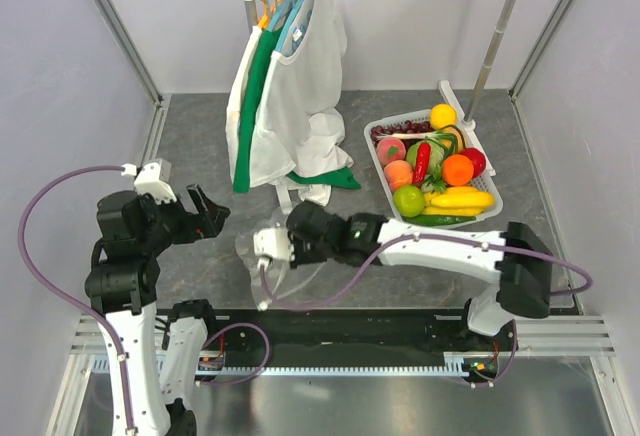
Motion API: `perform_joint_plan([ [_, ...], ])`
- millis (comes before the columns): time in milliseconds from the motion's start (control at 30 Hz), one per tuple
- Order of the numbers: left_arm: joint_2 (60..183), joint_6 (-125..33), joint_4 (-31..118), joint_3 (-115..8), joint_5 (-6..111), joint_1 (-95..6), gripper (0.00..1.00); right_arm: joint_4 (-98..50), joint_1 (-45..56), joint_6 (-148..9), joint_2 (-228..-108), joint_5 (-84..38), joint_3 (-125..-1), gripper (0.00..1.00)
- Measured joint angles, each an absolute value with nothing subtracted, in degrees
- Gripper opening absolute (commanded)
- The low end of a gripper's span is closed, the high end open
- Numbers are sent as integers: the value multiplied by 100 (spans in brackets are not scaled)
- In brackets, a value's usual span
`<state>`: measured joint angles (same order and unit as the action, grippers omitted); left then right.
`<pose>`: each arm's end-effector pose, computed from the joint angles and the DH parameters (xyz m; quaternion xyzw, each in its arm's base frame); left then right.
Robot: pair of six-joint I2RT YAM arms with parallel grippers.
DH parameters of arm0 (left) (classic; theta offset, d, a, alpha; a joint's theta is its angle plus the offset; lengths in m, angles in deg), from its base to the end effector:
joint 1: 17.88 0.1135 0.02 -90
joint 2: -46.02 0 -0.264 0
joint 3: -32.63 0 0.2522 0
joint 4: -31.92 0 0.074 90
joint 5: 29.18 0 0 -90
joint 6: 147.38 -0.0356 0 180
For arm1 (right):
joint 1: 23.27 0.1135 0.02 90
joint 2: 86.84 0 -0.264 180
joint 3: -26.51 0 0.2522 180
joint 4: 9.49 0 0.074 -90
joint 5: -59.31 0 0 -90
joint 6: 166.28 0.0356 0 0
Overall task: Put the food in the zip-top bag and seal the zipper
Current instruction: Pick up the zipper food storage bag at the center of the board.
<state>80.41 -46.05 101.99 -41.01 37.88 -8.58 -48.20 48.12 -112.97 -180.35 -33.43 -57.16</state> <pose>0.0902 0.0007 0.3675 -0.0560 0.8560 -0.1815 0.4808 0.1156 0.3380 0.2518 -0.7519 0.5559 0.0842 0.3444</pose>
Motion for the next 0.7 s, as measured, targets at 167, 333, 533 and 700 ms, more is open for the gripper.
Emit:
perform_joint_plan([
  [167,8081,-4258,10131,-4415,3624,-858,97,-5480,4113,-10034,-17465,-2939,-6465,0],
  [333,8321,-3661,9915,-5064,3279,-856,92,-6221,3580,-9135,-16969,-2460,-6739,0],
  [533,8312,-3897,9620,-5117,2006,-856,88,-6638,3551,-9262,-16033,-2065,-6194,0],
  [700,8179,-4975,9690,-5204,964,-858,84,-6649,3551,-10021,-15485,-1977,-5779,0],
])
